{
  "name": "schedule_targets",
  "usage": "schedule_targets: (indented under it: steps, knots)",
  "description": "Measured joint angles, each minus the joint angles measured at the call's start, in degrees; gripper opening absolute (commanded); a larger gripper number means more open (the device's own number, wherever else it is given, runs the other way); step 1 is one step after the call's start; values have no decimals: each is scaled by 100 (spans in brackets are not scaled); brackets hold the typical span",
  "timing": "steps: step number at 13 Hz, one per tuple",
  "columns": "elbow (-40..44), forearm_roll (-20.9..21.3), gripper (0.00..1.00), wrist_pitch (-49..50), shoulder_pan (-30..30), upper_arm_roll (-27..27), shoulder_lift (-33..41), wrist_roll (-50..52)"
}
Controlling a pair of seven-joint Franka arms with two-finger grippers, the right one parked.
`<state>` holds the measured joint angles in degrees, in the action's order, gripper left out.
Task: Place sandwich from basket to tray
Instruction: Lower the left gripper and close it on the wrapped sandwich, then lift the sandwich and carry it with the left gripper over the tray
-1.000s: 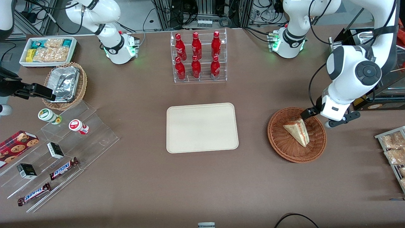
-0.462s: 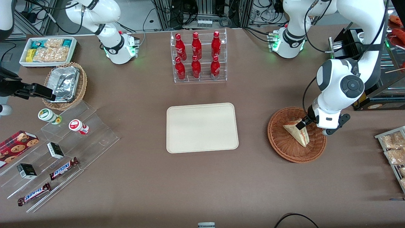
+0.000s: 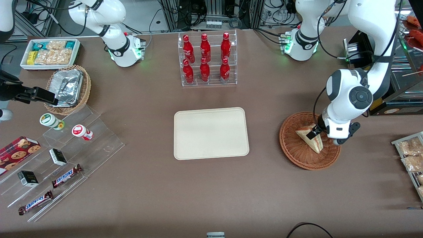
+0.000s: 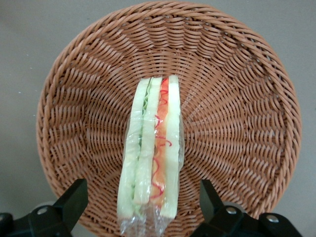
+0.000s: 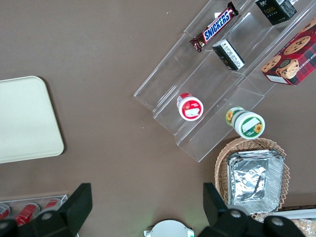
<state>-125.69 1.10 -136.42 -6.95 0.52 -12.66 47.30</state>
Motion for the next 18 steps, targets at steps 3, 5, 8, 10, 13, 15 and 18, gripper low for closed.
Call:
schedule_targets:
  steps: [3,5,8,10,13,15,18]
  knots:
    - [0,-6,93,-147,0,0,-173,107]
    - [0,-9,57,-178,0,0,-262,198]
    - [0,-10,0,-191,-1,-26,-377,390]
    - [9,-10,0,-187,-2,-39,-377,409]
    - [230,-2,0,313,-4,-141,-327,309]
    - [742,-2,0,1232,-14,-330,-271,42]
    - [1592,-3,0,2422,-21,-630,-200,-348]
